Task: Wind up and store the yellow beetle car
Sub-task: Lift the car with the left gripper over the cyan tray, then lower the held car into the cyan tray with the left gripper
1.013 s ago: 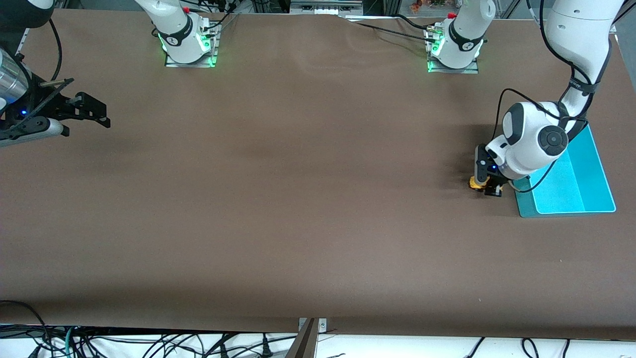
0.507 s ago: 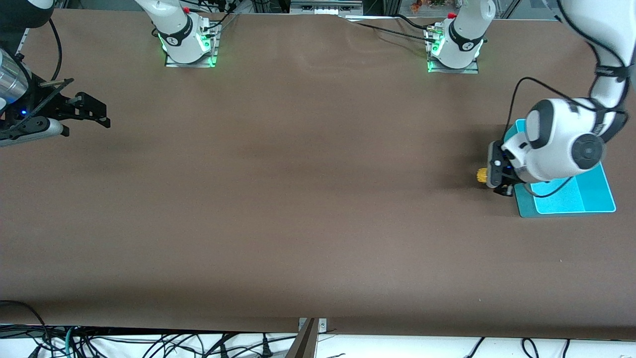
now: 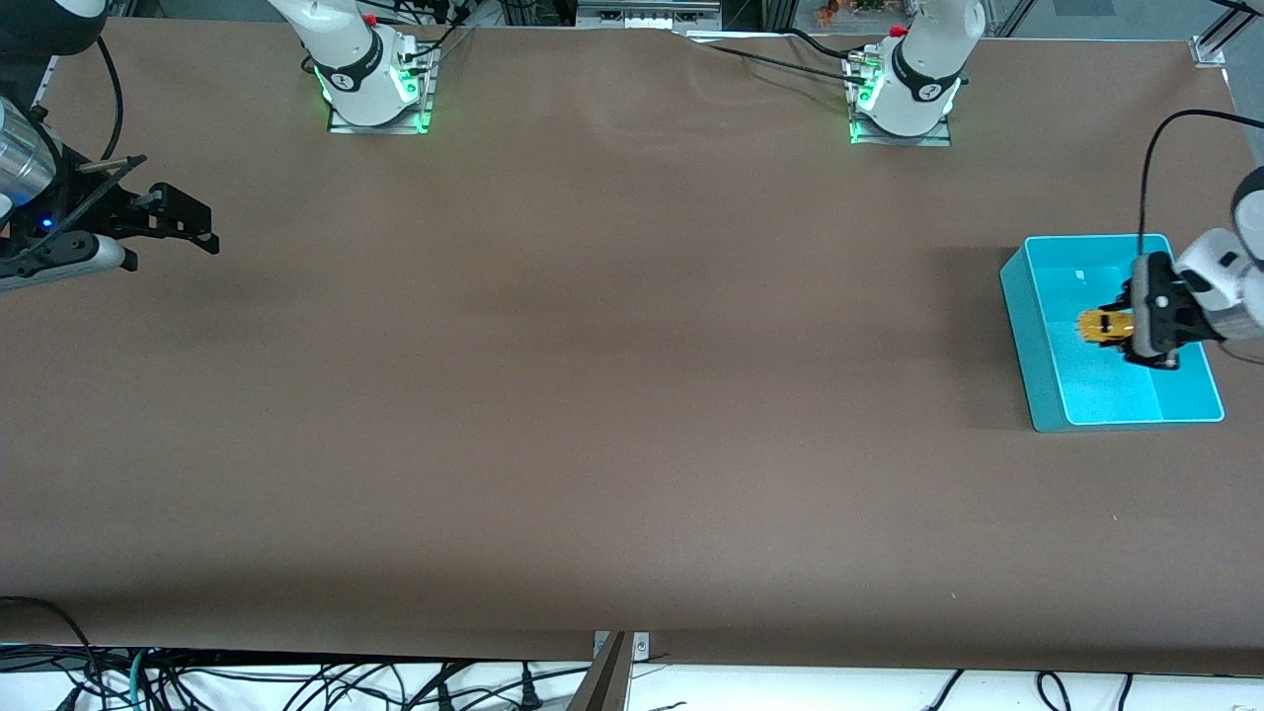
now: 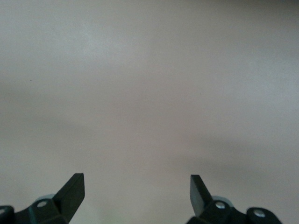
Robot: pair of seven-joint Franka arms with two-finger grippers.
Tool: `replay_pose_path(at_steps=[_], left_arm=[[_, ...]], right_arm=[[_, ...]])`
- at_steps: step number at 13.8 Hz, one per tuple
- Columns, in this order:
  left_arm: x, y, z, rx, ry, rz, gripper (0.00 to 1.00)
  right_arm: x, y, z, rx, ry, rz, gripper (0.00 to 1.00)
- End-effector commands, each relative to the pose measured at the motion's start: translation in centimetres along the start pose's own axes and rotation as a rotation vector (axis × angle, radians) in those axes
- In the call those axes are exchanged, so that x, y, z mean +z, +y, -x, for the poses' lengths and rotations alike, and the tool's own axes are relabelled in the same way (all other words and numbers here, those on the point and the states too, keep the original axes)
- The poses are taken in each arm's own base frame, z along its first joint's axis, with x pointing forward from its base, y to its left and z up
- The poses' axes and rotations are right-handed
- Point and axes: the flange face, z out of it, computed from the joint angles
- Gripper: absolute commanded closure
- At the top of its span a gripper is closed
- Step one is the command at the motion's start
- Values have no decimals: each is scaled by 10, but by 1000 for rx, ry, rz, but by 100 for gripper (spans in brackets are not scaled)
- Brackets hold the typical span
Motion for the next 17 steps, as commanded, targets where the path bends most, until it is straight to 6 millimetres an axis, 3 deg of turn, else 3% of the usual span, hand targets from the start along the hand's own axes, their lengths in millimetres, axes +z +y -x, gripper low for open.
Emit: replay_pose_path(at_steps=[1, 3, 9, 14, 17], left_arm=[[27, 13, 45, 1, 3, 4, 93], [55, 27, 65, -38, -9, -9, 93], [125, 46, 76, -77, -19, -40, 93], [162, 41, 77, -80, -29, -52, 91], [173, 37, 79, -82, -41, -69, 90]], right_arm=[[-7, 0, -2, 3, -2, 2, 0], [-7, 0, -2, 3, -3, 1, 0], [-7, 0, -2, 3, -3, 1, 0], [-7, 0, -2, 3, -3, 1, 0], [-7, 0, -2, 2, -3, 1, 0]])
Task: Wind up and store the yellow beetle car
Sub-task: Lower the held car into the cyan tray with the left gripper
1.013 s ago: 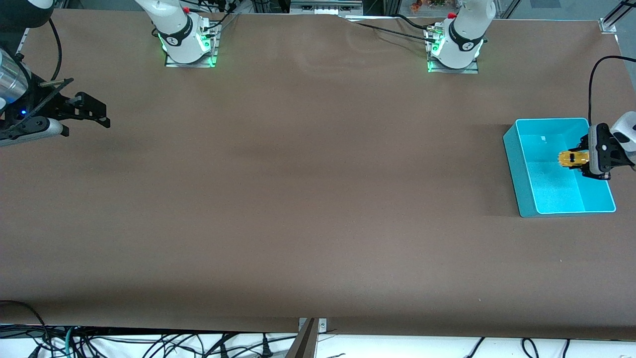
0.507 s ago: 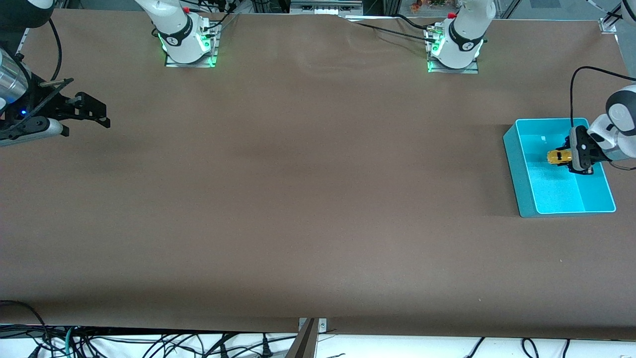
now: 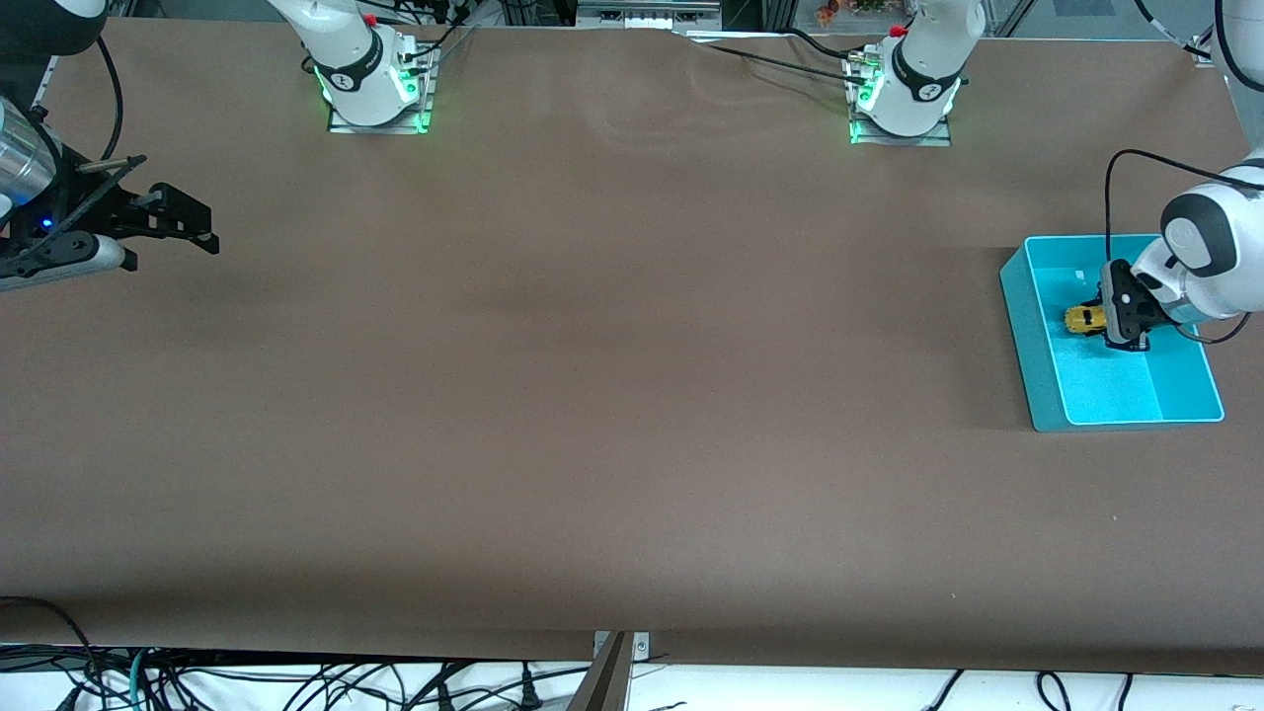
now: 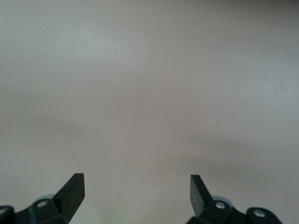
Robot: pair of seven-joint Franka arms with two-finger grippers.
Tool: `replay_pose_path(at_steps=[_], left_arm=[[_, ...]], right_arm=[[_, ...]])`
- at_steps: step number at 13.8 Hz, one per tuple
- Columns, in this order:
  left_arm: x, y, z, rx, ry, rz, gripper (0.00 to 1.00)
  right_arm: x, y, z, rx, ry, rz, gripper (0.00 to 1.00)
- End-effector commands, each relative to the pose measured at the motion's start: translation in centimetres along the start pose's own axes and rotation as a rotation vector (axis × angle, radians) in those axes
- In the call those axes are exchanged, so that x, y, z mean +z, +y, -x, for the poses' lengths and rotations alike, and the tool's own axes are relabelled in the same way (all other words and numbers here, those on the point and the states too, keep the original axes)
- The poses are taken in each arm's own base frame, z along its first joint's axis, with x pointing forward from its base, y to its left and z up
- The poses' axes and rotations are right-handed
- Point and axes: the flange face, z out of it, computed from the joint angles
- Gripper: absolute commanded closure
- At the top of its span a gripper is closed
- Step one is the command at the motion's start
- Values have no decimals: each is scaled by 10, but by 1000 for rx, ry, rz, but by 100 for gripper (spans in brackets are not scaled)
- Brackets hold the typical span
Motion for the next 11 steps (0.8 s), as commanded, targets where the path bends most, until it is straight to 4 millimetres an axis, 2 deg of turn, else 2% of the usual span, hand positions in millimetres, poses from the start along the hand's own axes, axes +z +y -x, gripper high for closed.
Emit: replay_pose_path(at_steps=[1, 3, 6, 7, 8, 9, 11], left_arm=[[7, -1, 2, -6, 10, -19, 90], [14, -2, 1, -23, 24, -21, 88], [25, -6, 1, -47, 37, -39, 77], [27, -5, 0, -52, 43, -37, 54], [22, -7, 1, -48, 41, -43, 24], [16, -8, 1, -42, 41, -46, 0], [1, -7, -1, -33, 55, -32, 0]], right_arm=[[-7, 0, -2, 3, -3, 1, 0], [-7, 0, -2, 2, -3, 1, 0], [-7, 0, -2, 1, -3, 1, 0], [-7, 0, -2, 1, -3, 1, 0], [-7, 0, -2, 3, -3, 1, 0], [-7, 0, -2, 2, -3, 1, 0], [-6, 0, -2, 3, -4, 1, 0]])
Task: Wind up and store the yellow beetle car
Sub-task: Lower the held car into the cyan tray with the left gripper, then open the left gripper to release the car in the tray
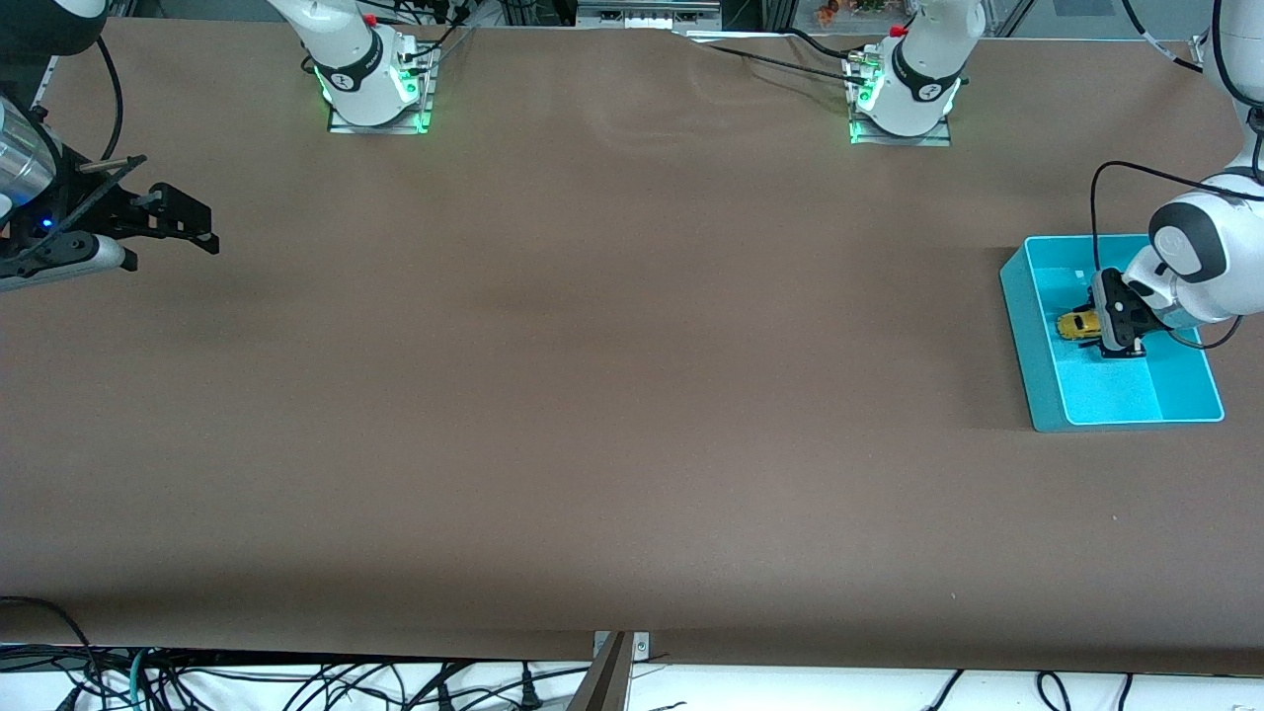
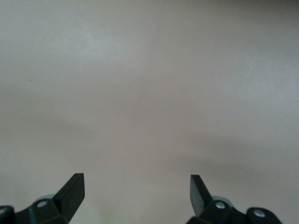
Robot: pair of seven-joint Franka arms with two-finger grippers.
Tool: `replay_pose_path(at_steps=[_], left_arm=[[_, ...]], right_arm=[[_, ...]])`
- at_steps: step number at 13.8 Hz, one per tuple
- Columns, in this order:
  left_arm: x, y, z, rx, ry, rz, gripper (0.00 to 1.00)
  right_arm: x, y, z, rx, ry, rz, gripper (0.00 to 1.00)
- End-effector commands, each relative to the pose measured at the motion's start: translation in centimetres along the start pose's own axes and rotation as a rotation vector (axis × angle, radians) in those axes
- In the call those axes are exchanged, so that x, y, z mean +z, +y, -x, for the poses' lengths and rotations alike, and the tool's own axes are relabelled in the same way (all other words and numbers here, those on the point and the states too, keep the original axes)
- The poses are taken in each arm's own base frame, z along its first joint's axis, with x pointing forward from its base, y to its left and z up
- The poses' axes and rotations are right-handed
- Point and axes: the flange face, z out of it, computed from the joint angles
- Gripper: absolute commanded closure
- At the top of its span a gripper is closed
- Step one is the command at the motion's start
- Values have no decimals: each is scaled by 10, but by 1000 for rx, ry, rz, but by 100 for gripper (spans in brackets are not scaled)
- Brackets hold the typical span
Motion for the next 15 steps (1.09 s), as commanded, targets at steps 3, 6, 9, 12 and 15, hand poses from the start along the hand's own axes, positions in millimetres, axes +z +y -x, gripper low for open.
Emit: replay_pose_path(at_steps=[3, 6, 9, 12, 15], left_arm=[[-38, -6, -2, 11, 55, 39, 0], [-79, -9, -4, 7, 83, 79, 0], [-116, -19, -23, -62, 89, 101, 0], [-155, -24, -67, -234, 71, 104, 0], [-192, -28, -124, -437, 103, 73, 0]], right_arm=[[-7, 0, -2, 1, -3, 1, 0], [-6, 0, -2, 2, -4, 1, 0], [-6, 0, -2, 2, -4, 1, 0], [-7, 0, -2, 1, -3, 3, 0], [-7, 0, -2, 1, -4, 1, 0]])
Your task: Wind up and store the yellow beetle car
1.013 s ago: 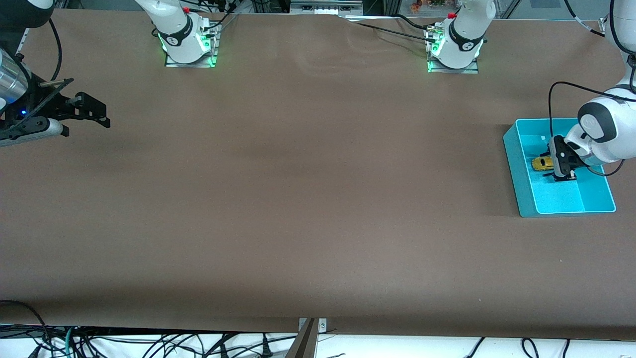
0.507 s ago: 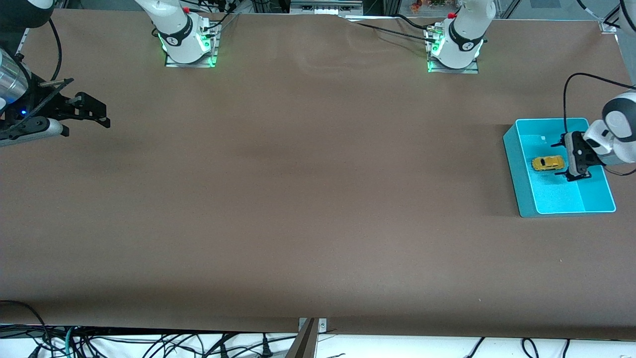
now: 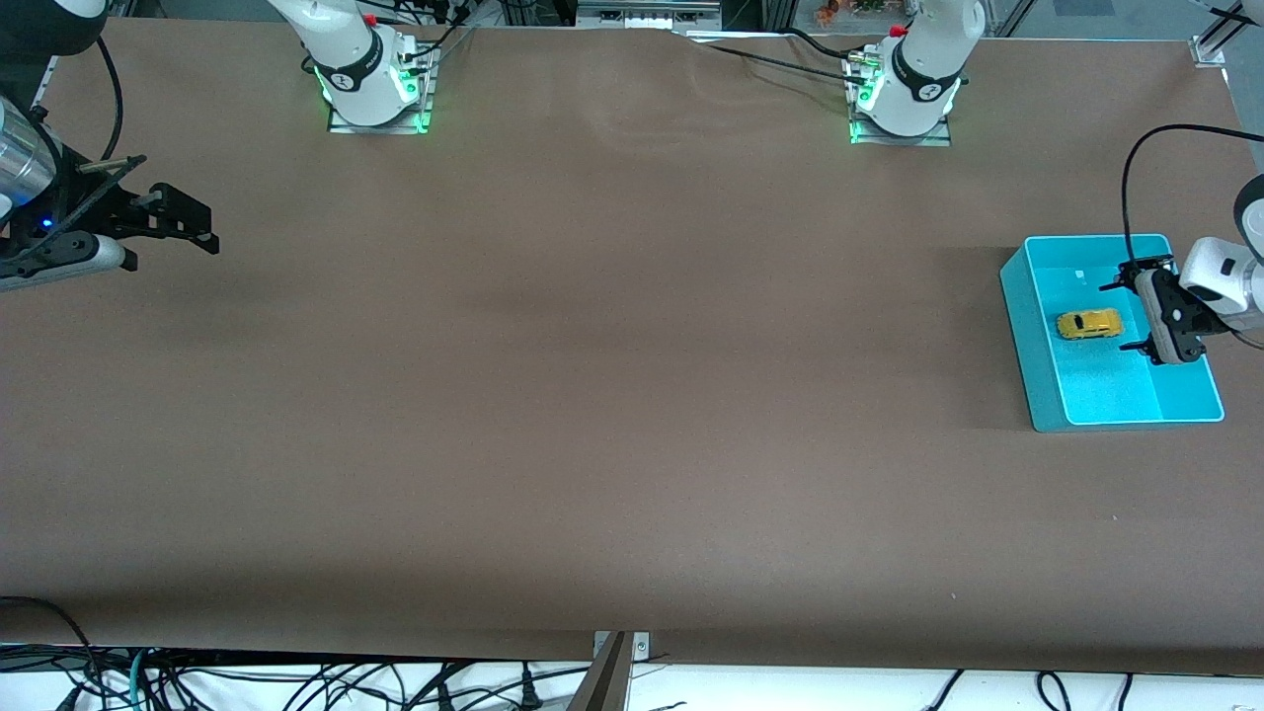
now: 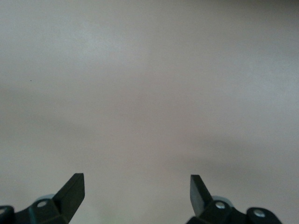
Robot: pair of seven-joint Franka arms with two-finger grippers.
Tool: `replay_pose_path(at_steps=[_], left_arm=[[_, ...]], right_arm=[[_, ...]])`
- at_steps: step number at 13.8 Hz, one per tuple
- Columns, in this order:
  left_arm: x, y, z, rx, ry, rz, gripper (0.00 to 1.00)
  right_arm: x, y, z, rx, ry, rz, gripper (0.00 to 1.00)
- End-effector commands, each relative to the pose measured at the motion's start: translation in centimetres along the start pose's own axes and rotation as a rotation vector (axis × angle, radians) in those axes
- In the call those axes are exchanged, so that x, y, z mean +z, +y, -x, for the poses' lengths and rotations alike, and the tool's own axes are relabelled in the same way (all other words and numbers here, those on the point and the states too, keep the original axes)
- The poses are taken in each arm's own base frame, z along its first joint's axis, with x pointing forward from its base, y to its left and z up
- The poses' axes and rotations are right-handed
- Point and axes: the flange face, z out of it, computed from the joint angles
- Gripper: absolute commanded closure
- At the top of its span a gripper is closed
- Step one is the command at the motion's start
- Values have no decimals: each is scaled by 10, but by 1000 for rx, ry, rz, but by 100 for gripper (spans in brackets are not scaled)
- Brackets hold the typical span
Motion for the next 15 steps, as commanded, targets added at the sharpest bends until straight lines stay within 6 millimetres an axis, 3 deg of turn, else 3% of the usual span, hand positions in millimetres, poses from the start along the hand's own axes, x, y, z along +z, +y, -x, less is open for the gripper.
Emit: replay_pose_path(at_steps=[1, 4, 7, 11, 15], left_arm=[[-33, 23, -54, -174, 88, -14, 0], [-69, 49, -121, -345, 114, -58, 0], [-120, 87, -164, -522, 149, -108, 0], [-168, 119, -186, -778, 83, -41, 0], [-184, 141, -198, -1093, 17, -27, 0]], right_arm=[[-7, 0, -2, 1, -3, 1, 0], [-7, 0, -2, 1, -3, 3, 0], [-7, 0, -2, 1, -3, 3, 0], [-6, 0, -2, 2, -4, 1, 0], [-7, 0, -2, 1, -3, 1, 0]])
